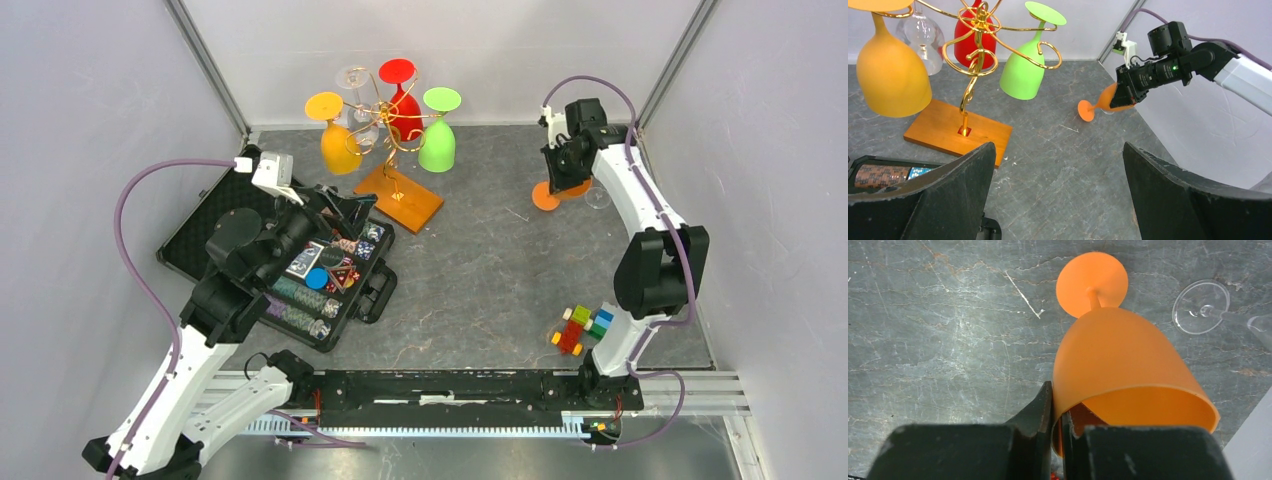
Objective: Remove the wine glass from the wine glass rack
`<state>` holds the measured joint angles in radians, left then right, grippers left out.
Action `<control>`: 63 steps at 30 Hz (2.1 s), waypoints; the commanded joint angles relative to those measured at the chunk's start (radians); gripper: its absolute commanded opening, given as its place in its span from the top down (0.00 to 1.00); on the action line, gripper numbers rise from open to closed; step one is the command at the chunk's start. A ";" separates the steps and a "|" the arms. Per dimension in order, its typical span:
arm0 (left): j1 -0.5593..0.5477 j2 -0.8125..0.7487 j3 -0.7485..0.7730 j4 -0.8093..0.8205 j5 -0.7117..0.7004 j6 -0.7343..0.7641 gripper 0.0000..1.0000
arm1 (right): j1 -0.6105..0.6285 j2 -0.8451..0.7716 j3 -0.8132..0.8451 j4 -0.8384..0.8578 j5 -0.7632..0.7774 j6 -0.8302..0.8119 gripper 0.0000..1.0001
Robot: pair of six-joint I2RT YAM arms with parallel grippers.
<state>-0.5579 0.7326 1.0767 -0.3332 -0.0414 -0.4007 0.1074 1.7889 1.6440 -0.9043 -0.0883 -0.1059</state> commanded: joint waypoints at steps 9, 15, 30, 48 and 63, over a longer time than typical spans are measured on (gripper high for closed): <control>-0.002 -0.001 -0.014 0.010 0.014 0.045 0.00 | -0.027 0.045 0.081 -0.042 0.062 -0.031 0.94; -0.002 -0.002 -0.016 0.012 0.015 0.045 0.00 | -0.027 0.084 0.102 -0.050 0.081 -0.028 0.91; -0.001 0.020 -0.024 0.013 -0.062 0.042 0.00 | -0.031 0.071 0.192 -0.031 0.092 -0.013 0.64; 0.315 0.176 0.123 0.026 0.087 -0.207 0.00 | -0.031 -0.528 -0.416 0.508 -0.296 0.169 0.41; 0.589 0.447 0.217 0.202 0.205 -0.396 0.11 | -0.030 -0.820 -0.697 0.712 -0.407 0.349 0.44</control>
<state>-0.0467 1.1404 1.2686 -0.2871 0.0689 -0.6930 0.0803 1.0153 0.9825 -0.3027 -0.4389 0.1741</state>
